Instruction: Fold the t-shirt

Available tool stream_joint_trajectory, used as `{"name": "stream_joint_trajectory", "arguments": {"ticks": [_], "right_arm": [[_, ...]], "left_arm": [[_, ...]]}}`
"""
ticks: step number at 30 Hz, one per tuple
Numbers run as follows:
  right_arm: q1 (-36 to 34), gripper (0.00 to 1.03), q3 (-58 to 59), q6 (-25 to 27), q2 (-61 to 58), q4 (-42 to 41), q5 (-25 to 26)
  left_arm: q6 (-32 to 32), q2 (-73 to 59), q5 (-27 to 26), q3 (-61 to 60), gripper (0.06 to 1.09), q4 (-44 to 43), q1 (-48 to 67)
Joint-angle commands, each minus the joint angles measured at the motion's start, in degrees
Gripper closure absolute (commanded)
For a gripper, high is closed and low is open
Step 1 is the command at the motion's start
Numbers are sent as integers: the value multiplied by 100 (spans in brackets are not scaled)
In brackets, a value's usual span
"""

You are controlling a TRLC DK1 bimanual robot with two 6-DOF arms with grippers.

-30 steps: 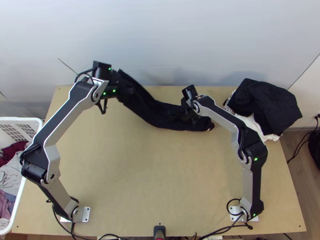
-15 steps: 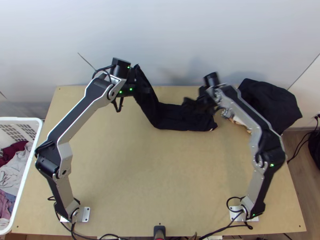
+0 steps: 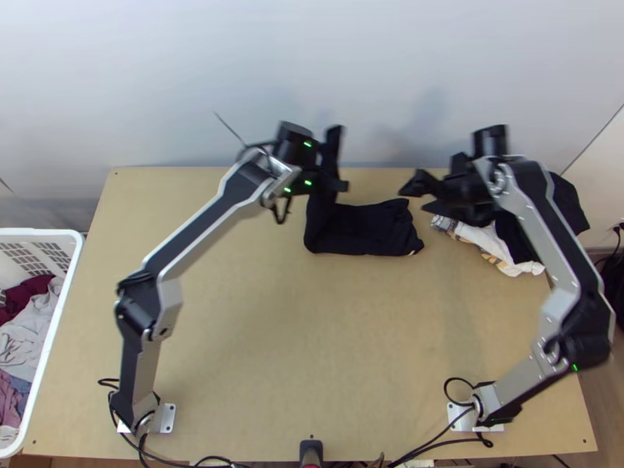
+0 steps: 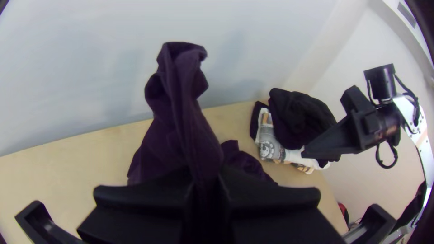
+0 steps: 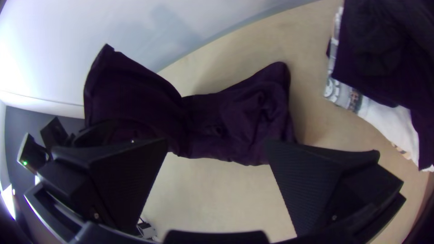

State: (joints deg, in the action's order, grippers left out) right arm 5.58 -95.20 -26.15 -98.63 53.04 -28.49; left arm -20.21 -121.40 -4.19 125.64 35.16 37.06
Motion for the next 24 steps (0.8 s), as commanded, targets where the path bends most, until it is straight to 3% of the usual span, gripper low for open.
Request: {"name": "stream_joint_trajectory", "arguments": {"ticks": [1, 20, 21, 22, 24], "right_arm": [[-550, 4, 599, -74, 828, 58, -7], [-681, 4, 1197, -312, 1197, 84, 1], [-681, 4, 1197, -312, 1206, 93, 1], [-681, 4, 1197, -312, 1206, 102, 1], [-673, 4, 1205, -312, 1215, 110, -7]], "left_arm": [[-124, -771, 331, 197, 104, -958, 662], [-168, -2546, 937, 435, 104, -2162, 1392], [-177, -2616, 1060, 443, 100, -2312, 1418], [-177, -2669, 1148, 452, 90, -2470, 1453], [-177, -2704, 1192, 505, 54, -2654, 1532]]}}
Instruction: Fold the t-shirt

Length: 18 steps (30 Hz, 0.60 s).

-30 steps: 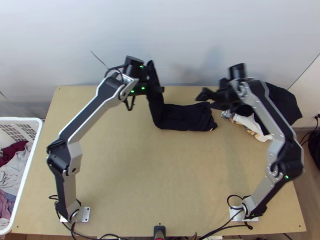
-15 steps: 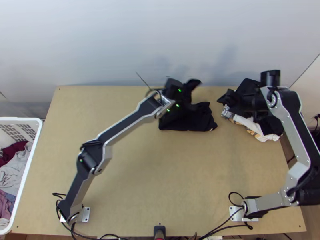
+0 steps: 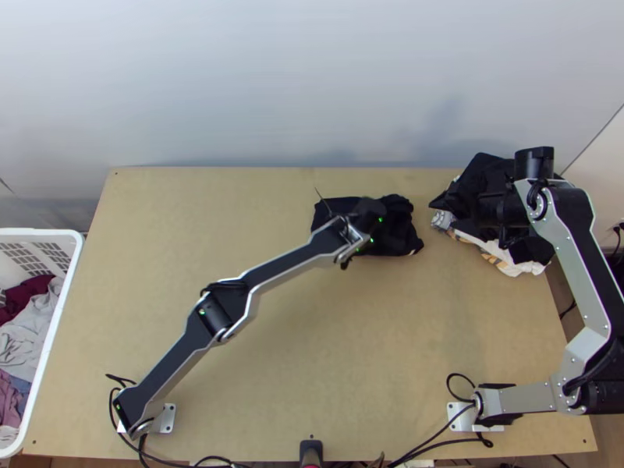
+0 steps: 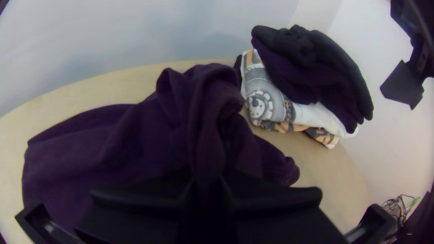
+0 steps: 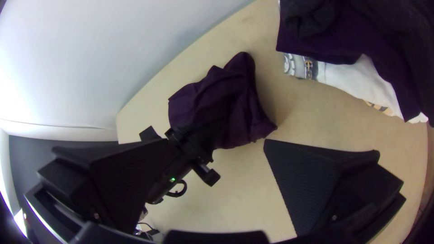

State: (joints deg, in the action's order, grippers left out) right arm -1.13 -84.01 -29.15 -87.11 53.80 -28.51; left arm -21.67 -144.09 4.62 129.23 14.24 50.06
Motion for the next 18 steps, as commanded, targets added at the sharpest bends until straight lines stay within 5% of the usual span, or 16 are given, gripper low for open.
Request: {"name": "stream_joint_trajectory", "arguments": {"ticks": [1, 2, 3, 11, 18], "right_arm": [[-2, 4, 113, -3, 63, 43, 4], [-10, 4, 121, -3, 63, 43, 4], [-10, 4, 121, -3, 54, 34, 4], [-63, 4, 244, 85, 107, 25, 48], [789, 4, 77, -82, -333, -590, 461]], "left_arm": [[-30, -427, 338, 182, 35, -545, 258], [-30, -374, 338, 182, 17, -510, 276], [-30, -321, 338, 182, 10, -431, 285], [-57, 892, 338, 155, 10, 184, -49], [-30, 2491, 364, -108, 10, 1107, -568]]}}
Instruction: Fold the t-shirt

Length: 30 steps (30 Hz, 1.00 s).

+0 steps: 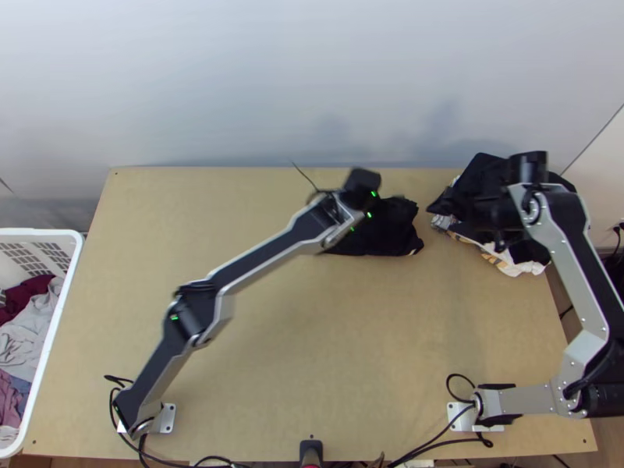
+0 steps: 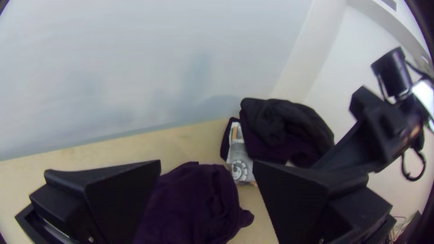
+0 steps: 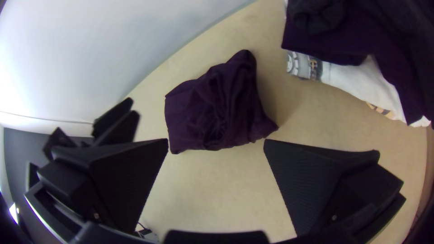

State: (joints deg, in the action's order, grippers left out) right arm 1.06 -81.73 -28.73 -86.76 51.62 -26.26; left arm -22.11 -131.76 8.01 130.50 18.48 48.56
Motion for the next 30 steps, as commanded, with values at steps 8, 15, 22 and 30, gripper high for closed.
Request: {"name": "stream_joint_trajectory", "arguments": {"ticks": [8, 15, 22, 30], "right_arm": [[1573, 4, -1222, -133, -2020, -679, 235], [1731, 4, -1398, -115, -2758, -688, 262], [703, 4, -704, 623, -2785, -837, 569], [527, 4, -616, 983, -1800, -785, 657]], "left_arm": [[66, 2823, 87, -2019, 10, 1263, -1278], [84, 3649, 227, -3144, 10, 1281, -1560], [137, 4150, 262, -4050, 10, 1272, -1850], [339, 4572, 262, -4612, 10, 1281, -2307]]}}
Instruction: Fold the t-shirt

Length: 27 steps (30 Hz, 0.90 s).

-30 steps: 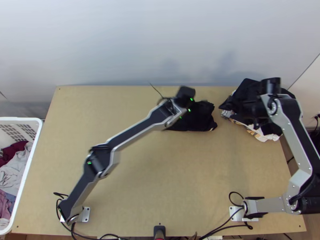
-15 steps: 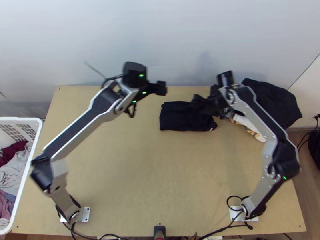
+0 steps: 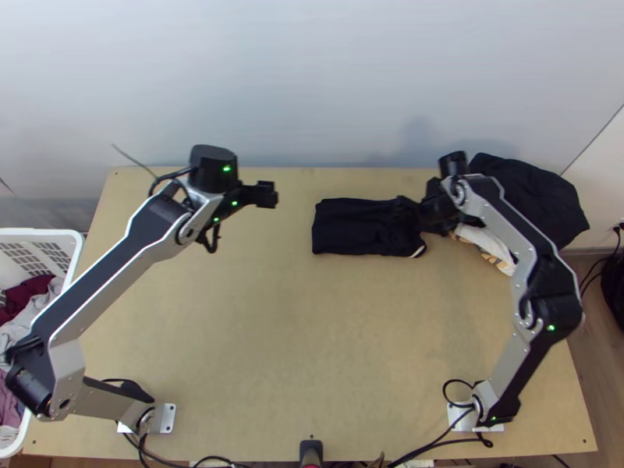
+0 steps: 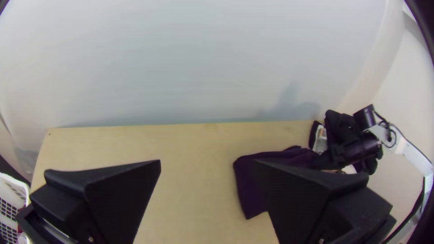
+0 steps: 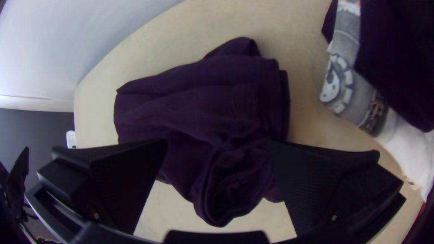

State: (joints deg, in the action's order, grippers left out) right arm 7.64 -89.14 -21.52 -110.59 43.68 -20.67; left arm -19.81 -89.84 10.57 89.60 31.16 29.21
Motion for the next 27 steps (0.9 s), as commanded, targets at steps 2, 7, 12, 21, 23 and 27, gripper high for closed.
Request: {"name": "stream_joint_trajectory", "arguments": {"ticks": [2, 7, 12, 21, 23, 27], "right_arm": [[115, 4, 134, 280, 846, 9, 265], [1258, 4, 257, 1044, 1347, -35, 1416], [2268, 4, 635, 2161, 1487, -70, 2849], [2804, 4, 2041, 3910, 1962, -1397, 3728], [2840, 4, 2200, 4270, 1962, -1608, 3745], [3086, 4, 2744, 5158, 1944, -2470, 4229]], "left_arm": [[109, 485, 7, -593, 10, 22, -478], [127, 749, 7, -874, 10, 57, -654], [188, 1013, 7, -1147, 10, 66, -847], [224, 1276, 7, -1428, 10, 101, -1067], [180, 1285, -2, -1490, 10, 101, -1058], [109, 1276, -2, -1516, 10, 101, -1014]]}}
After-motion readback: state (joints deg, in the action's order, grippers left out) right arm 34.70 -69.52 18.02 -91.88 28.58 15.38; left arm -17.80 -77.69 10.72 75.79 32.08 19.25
